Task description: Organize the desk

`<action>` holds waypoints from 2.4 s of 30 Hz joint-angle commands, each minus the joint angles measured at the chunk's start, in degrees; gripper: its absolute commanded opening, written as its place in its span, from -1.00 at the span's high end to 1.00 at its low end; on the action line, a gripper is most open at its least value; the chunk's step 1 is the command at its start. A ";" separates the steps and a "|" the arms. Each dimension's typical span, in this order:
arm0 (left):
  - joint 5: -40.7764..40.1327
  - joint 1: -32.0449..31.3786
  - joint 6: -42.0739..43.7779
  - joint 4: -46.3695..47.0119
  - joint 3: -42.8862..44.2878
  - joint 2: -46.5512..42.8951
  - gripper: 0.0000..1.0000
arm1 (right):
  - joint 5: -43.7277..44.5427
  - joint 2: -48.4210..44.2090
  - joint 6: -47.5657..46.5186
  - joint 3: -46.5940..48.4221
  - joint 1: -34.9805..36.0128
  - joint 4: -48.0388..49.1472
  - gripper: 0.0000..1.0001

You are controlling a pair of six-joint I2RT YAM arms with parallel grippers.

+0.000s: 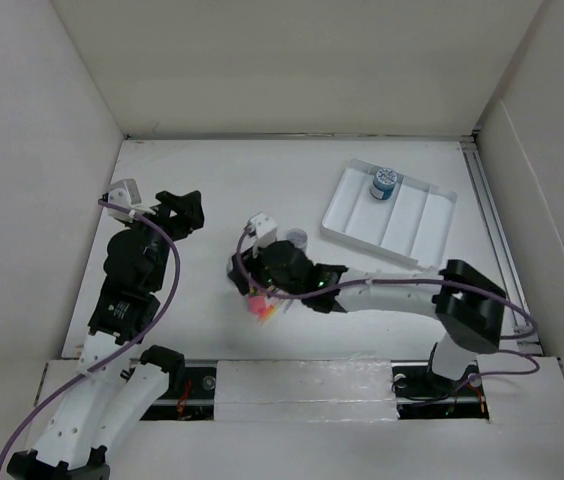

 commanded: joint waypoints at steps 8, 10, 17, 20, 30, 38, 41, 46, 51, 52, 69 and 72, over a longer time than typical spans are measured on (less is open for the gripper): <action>1.24 0.02 0.31 2.96 1.45 -0.92 -0.40 | 15.70 -17.32 22.22 -10.89 -27.18 5.31 -0.08; 1.85 0.02 0.14 2.96 1.45 -0.92 -0.40 | 16.42 -17.15 24.94 -13.09 -33.40 5.04 -0.08; 2.99 0.02 -0.04 2.87 1.54 -0.74 -0.40 | 18.43 -7.93 28.29 -7.48 -44.07 -1.01 -0.08; 2.65 0.02 0.23 3.66 1.28 -1.19 -0.40 | 21.33 -4.59 28.21 -2.74 -45.65 -5.49 -0.09; 2.90 0.02 0.66 3.22 1.46 -0.74 -0.40 | 25.65 1.05 30.23 2.46 -46.98 -11.75 -0.20; 1.77 0.02 0.58 3.57 1.28 -1.45 -0.40 | 28.10 -2.63 28.56 1.06 -43.56 -12.63 -1.00; 1.68 0.02 0.23 2.87 1.72 -0.75 -0.40 | 27.07 -5.97 23.30 -2.01 -35.67 -6.32 -0.63; -0.87 0.02 -0.56 2.35 1.80 -1.63 -0.21 | 14.95 -6.95 16.26 -4.84 -21.16 2.92 0.80; -2.28 0.02 -0.65 2.17 1.54 -2.68 -0.13 | 8.84 -1.15 12.92 0.17 -8.16 1.63 0.50; -2.19 0.02 -0.57 2.17 1.71 -2.59 -0.13 | 10.78 -0.54 12.48 0.96 -7.09 0.83 0.36; -0.52 0.02 -0.21 2.26 1.63 -2.68 -0.19 | -5.47 13.96 10.19 10.98 -3.39 -7.42 -0.64; 0.18 0.02 -0.13 2.61 1.63 -3.20 -0.20 | -2.22 16.08 10.97 13.00 -3.39 -10.76 -0.58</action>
